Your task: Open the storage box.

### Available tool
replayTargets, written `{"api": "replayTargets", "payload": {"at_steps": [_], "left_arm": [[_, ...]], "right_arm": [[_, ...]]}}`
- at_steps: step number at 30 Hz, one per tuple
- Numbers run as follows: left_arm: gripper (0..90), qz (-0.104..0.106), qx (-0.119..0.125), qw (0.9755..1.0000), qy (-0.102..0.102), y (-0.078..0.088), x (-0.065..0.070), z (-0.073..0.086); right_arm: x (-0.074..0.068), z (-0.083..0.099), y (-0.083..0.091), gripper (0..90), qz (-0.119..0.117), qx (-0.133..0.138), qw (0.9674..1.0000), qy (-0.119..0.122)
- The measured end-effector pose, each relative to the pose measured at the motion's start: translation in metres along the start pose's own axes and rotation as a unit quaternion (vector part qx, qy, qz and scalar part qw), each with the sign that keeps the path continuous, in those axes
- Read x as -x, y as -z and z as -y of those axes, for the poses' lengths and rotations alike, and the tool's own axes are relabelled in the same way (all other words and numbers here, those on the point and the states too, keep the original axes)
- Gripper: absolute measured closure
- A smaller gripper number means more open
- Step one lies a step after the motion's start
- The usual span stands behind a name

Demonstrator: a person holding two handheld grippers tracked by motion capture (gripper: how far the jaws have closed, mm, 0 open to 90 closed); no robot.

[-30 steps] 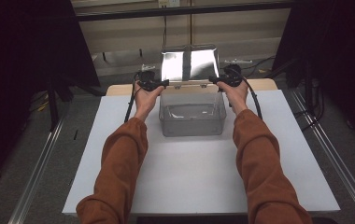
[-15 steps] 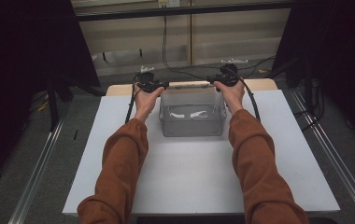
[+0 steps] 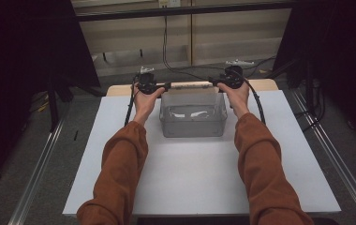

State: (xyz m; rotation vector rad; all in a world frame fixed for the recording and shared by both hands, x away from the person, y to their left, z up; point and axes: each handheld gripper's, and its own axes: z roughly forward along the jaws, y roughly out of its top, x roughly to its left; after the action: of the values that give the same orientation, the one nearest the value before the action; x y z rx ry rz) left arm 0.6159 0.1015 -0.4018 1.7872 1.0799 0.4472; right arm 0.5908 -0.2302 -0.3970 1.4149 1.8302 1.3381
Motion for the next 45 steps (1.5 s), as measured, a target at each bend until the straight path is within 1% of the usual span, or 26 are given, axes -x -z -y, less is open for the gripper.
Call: {"api": "replayTargets", "payload": {"at_steps": [1,3,6,8,10,11,14,17,19,21,23,24,25,26,27,29,30,32,35,37,38,39,41,43,44,45], "left_arm": [[20.8,-0.001,0.001,1.0000,0.000,0.001,0.001,0.000],[19.7,0.000,0.008,0.9999,-0.010,0.003,0.003,-0.001],[17.4,0.002,0.016,0.9998,-0.012,0.007,0.007,-0.001],[16.8,0.000,0.023,0.9995,-0.021,0.010,0.009,0.000],[15.9,-0.003,0.022,0.9993,-0.030,0.014,0.011,0.001],[14.3,0.002,0.025,0.9992,-0.030,0.015,0.012,0.002],[13.4,0.008,0.034,0.9990,-0.027,0.022,0.014,0.005],[9.6,0.008,0.038,0.9987,-0.032,0.027,0.016,0.008],[7.5,0.007,0.038,0.9986,-0.037,0.032,0.016,0.009],[5.4,0.013,0.050,0.9980,-0.038,0.037,0.017,0.012],[5.1,0.013,0.058,0.9972,-0.047,0.043,0.018,0.014],[4.8,0.016,0.064,0.9968,-0.045,0.047,0.019,0.016],[4.3,0.020,0.064,0.9969,-0.040,0.050,0.019,0.017],[4.0,0.029,0.064,0.9967,-0.041,0.053,0.018,0.019],[4.2,0.033,0.070,0.9964,-0.035,0.055,0.019,0.020],[4.3,0.039,0.078,0.9956,-0.035,0.062,0.020,0.022],[4.4,0.037,0.078,0.9954,-0.041,0.065,0.021,0.022],[5.0,0.034,0.086,0.9947,-0.044,0.072,0.023,0.022],[4.7,0.033,0.099,0.9933,-0.050,0.081,0.025,0.023],[4.5,0.026,0.108,0.9919,-0.061,0.089,0.026,0.028],[4.5,0.022,0.111,0.9918,-0.059,0.092,0.026,0.030],[4.4,0.020,0.113,0.9915,-0.062,0.095,0.026,0.033],[4.4,0.016,0.119,0.9911,-0.058,0.099,0.025,0.037],[4.4,0.014,0.126,0.9904,-0.057,0.102,0.025,0.042],[4.4,0.011,0.126,0.9898,-0.064,0.104,0.025,0.045],[4.4,0.010,0.127,0.9897,-0.065,0.105,0.027,0.047]], "right_arm": [[0.000,0.000,0.002,32.9,-0.001,0.003,1.0000,0.002],[-0.001,0.001,0.005,29.6,-0.001,0.003,1.0000,0.008],[-0.002,0.002,0.011,25.4,-0.002,0.008,0.9999,0.013],[-0.002,0.002,0.014,21.8,-0.001,0.015,0.9998,0.013],[-0.003,0.004,0.017,19.5,-0.001,0.019,0.9997,0.015],[-0.004,0.005,0.019,16.2,-0.001,0.020,0.9997,0.013],[-0.006,0.007,0.023,11.8,-0.002,0.026,0.9995,0.020],[-0.009,0.009,0.029,6.1,-0.006,0.034,0.9990,0.029],[-0.012,0.010,0.034,5.7,-0.012,0.044,0.9983,0.037],[-0.015,0.011,0.040,5.5,-0.012,0.052,0.9977,0.041],[-0.017,0.012,0.046,4.8,-0.017,0.059,0.9971,0.043],[-0.018,0.013,0.049,4.5,-0.016,0.062,0.9969,0.047],[-0.020,0.015,0.052,4.5,-0.010,0.064,0.9966,0.051],[-0.020,0.016,0.055,4.5,-0.008,0.067,0.9964,0.052],[-0.020,0.018,0.058,4.5,-0.006,0.070,0.9961,0.053],[-0.021,0.022,0.064,4.4,0.003,0.074,0.9955,0.059],[-0.021,0.024,0.067,4.2,0.004,0.076,0.9952,0.063],[-0.021,0.026,0.073,3.9,0.012,0.081,0.9945,0.065],[-0.022,0.030,0.083,3.5,0.010,0.088,0.9941,0.062],[-0.023,0.031,0.089,3.3,0.008,0.083,0.9938,0.073],[-0.024,0.032,0.094,2.8,0.009,0.082,0.9935,0.078],[-0.025,0.032,0.097,2.6,0.009,0.086,0.9933,0.077],[-0.026,0.034,0.103,2.2,0.008,0.094,0.9927,0.076],[-0.028,0.037,0.107,1.7,0.010,0.095,0.9920,0.082],[-0.030,0.040,0.109,1.0,0.009,0.096,0.9918,0.083],[-0.032,0.042,0.111,0.4,0.010,0.097,0.9915,0.086]]}}
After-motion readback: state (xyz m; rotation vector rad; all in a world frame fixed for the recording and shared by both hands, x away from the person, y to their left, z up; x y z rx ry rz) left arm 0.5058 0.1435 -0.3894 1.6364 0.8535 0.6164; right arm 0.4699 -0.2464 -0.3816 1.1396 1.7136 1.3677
